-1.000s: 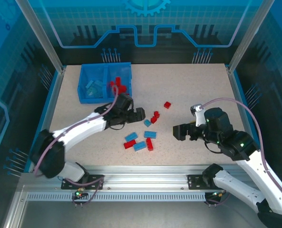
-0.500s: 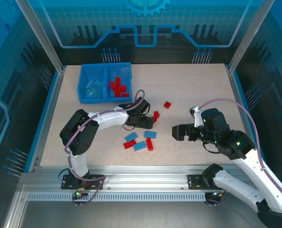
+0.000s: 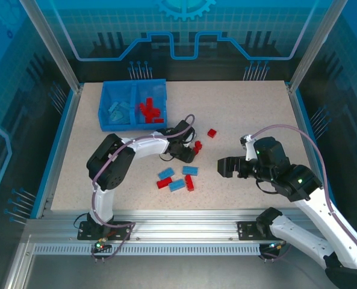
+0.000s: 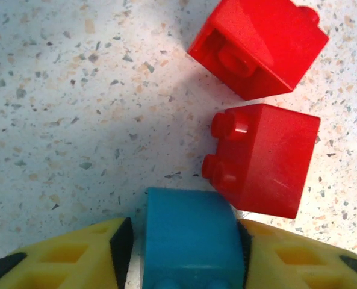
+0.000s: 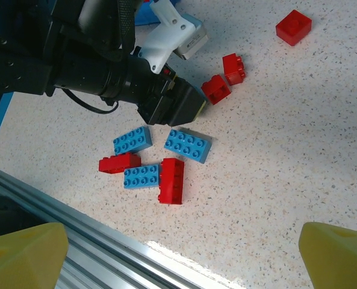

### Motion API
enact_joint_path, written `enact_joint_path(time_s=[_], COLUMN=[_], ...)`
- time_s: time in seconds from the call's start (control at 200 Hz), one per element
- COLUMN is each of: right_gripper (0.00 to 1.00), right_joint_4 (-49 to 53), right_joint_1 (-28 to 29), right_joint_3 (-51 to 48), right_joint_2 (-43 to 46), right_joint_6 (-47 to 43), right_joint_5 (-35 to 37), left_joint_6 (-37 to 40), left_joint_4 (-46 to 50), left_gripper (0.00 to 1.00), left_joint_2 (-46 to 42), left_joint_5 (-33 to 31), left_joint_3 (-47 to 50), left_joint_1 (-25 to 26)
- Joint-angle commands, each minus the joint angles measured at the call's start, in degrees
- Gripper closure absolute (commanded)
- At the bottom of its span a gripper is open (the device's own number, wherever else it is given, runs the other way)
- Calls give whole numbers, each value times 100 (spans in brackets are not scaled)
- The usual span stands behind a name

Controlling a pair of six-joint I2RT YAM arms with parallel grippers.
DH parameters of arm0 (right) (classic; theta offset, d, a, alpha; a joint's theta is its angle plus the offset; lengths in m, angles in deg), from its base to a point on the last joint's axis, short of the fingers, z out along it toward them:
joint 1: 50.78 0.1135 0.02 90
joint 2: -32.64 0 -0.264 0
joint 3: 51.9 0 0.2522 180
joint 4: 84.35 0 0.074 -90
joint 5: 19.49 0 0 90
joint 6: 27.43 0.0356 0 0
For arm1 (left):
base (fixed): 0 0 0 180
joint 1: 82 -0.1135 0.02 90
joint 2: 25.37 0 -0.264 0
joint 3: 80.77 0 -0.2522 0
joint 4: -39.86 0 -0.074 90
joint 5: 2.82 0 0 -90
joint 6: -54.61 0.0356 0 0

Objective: Sort the legos into containers by color

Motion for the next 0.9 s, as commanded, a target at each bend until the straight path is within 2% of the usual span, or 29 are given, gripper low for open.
enact_joint_path(time_s=[0.0, 0.12, 0.275, 0.405, 0.52, 0.645, 0.77, 0.895], right_gripper=[0, 0, 0, 0, 0, 0, 0, 0], right_joint_4=[25, 17, -85, -167, -173, -218, -179, -42], right_joint_1=[-68, -72, -72, -76, -76, -76, -77, -76], right_joint_3=[6, 20, 100, 170, 181, 167, 177, 249], right_joint_2=[-7, -126, -228, -278, -350, -370, -321, -217], right_joint_6=[0, -94, -64, -82, -87, -42, 8, 21], right_joint_5=[-139, -418, -479, -451, -412, -435, -418, -326], left_joint_6=[86, -120, -416, -685, -791, -1029, -1410, -1634], left_joint_4=[104, -67, -22, 268, 709, 1046, 1106, 1519], left_gripper=[58, 67, 69, 69, 69, 70, 70, 70], left_joint_2=[92, -293, -1172, -1957, -2189, -1904, -1216, -117], left_joint_5=[131, 203, 33, -519, -1323, -1924, -1915, -1755], left_joint_3=[-107, 91, 225, 63, -415, -1080, -1795, -2836], left_joint_1=[9, -3, -152, -654, -1327, -2217, -3056, -3561])
